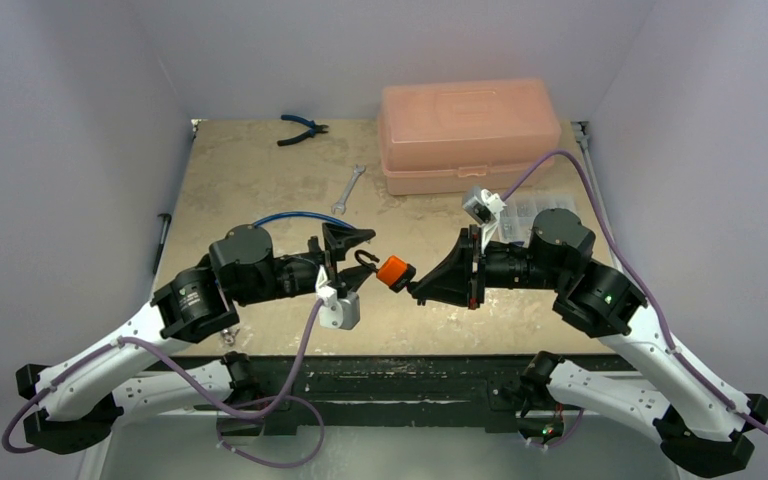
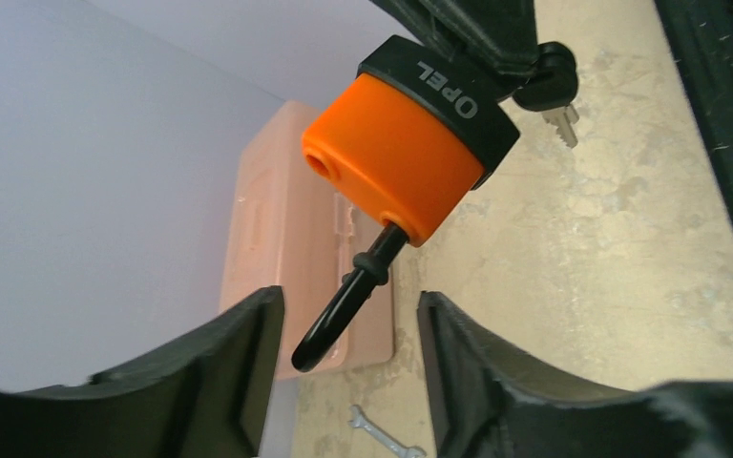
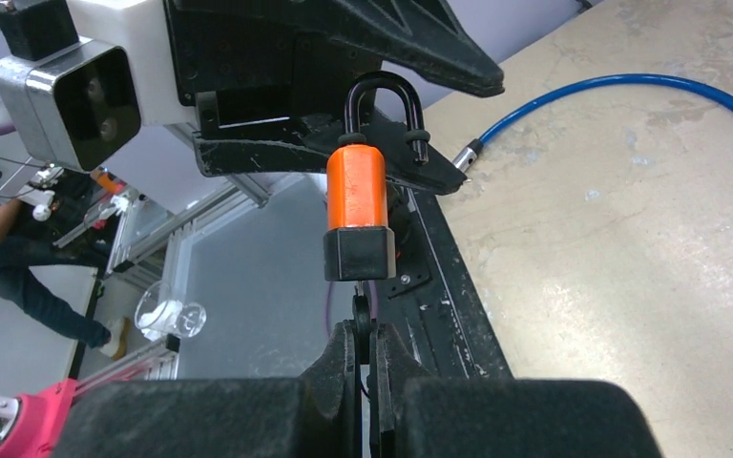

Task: Unlock with the key

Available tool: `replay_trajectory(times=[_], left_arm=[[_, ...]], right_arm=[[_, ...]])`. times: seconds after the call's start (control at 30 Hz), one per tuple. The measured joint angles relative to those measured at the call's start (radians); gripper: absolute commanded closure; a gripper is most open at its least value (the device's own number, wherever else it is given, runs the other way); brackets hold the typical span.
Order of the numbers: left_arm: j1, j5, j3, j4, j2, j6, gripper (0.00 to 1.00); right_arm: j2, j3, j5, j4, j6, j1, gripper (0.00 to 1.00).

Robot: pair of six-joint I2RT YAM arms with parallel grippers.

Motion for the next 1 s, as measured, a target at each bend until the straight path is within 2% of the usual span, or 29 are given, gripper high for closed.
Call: replay_trajectory(times=[0.17,0.43,0.57,0.77,1.0], left_arm=[[0.0,0.038,0.039,-0.048,0.007,-0.024,0.62],[0.0,0.056,0.048,-0.084,0.006,-0.081,0.64],[0.0,0.059,0.05,-0.101,0.006,-0.111,0.62],[0.0,0.058,0.051,-0.114,0.001,-0.16,0.44],[0.0,0.04,0.084,-0.166,0.002,-0.237,0.43]], right_arm=[[0.003,-0.001,0.006,0.002,-0.001,0.0,1.0],[0.004,-0.001,0.035,-0.011,-0.035,0.0,1.0],[0.006,-0.001,0.036,-0.02,-0.054,0.0,1.0],[0.016,-0.001,0.04,-0.021,-0.071,0.0,1.0],[0.016,-0.014,0.063,-0.021,-0.077,0.0,1.0]])
